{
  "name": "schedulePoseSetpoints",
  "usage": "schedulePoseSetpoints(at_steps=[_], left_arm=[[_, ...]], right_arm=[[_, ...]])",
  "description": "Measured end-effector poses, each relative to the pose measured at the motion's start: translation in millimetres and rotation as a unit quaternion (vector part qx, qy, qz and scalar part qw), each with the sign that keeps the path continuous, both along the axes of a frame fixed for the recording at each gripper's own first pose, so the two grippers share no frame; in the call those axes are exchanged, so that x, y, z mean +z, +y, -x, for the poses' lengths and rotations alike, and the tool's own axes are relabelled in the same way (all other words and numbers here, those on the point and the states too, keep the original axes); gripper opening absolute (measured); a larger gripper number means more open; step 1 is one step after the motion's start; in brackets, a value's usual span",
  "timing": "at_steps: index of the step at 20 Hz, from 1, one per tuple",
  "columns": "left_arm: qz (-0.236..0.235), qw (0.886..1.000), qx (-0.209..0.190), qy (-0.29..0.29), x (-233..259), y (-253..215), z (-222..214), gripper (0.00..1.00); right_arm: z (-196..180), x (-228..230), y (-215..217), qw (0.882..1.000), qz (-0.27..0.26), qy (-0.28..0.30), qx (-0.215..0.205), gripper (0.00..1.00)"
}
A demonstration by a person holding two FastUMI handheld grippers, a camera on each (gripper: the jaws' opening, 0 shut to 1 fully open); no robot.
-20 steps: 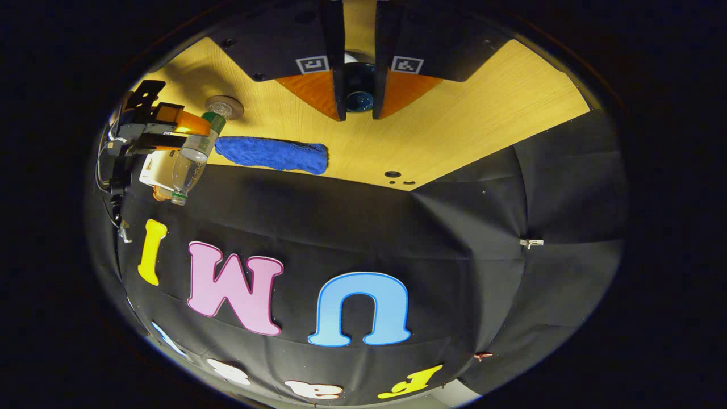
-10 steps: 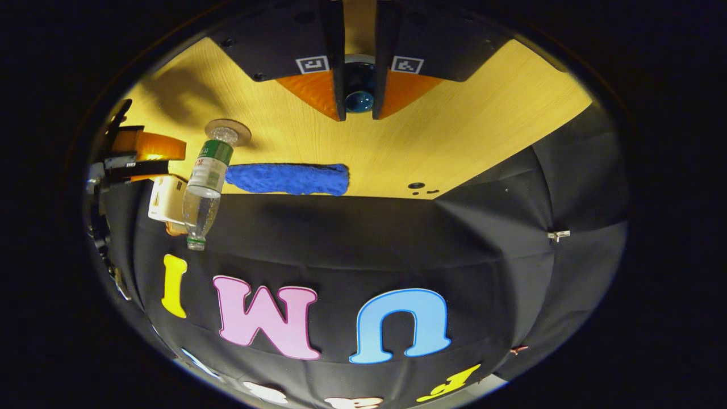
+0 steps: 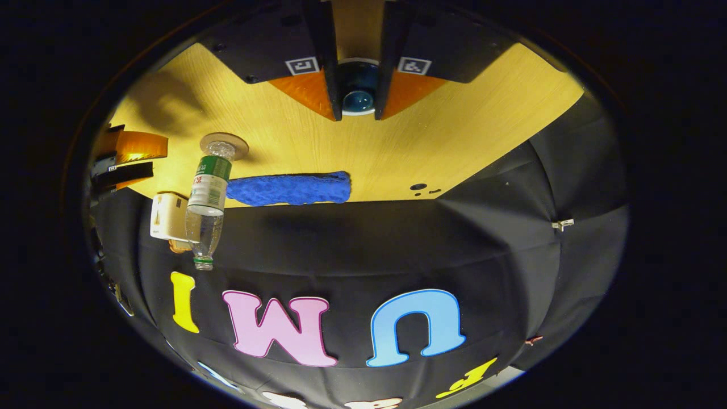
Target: Open the teacup lid with one hand, grasp the water bottle and pour water into the teacup with the other hand; after pouring, place the water bottle on the coaster and then close the teacup lid.
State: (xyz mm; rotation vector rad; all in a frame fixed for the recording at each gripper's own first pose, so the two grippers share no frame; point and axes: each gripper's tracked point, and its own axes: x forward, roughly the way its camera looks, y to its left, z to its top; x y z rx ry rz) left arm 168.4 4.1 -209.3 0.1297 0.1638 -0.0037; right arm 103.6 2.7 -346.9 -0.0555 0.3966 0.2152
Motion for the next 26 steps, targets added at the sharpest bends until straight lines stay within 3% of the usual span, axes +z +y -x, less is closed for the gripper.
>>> schedulePoseSetpoints(at_steps=[4, 6, 12, 17, 26], left_arm=[[-0.007, 1.0, -0.003, -0.013, 28.1, -1.1, 12.1, 0.82], [-0.01, 0.999, -0.008, -0.029, 56.8, -3.9, 22.4, 0.94], [0.008, 0.998, -0.023, -0.063, 156.9, -25.7, 63.3, 0.97], [0.028, 0.994, -0.007, -0.107, 239.1, -48.4, 104.4, 0.97], [0.059, 0.991, 0.0, -0.121, 270.2, -84.8, 148.0, 0.97]], right_arm=[[8.5, 23.0, -7.5, 1.0, -0.009, -0.004, -0.019, 0.99], [13.4, 44.8, -12.5, 1.0, -0.006, -0.015, -0.027, 0.99], [24.3, 131.6, -30.9, 0.997, -0.014, -0.065, -0.039, 0.99], [49.3, 197.0, -48.8, 0.992, -0.021, -0.115, -0.038, 0.98], [86.5, 252.2, -86.9, 0.984, -0.022, -0.173, -0.047, 0.98]])
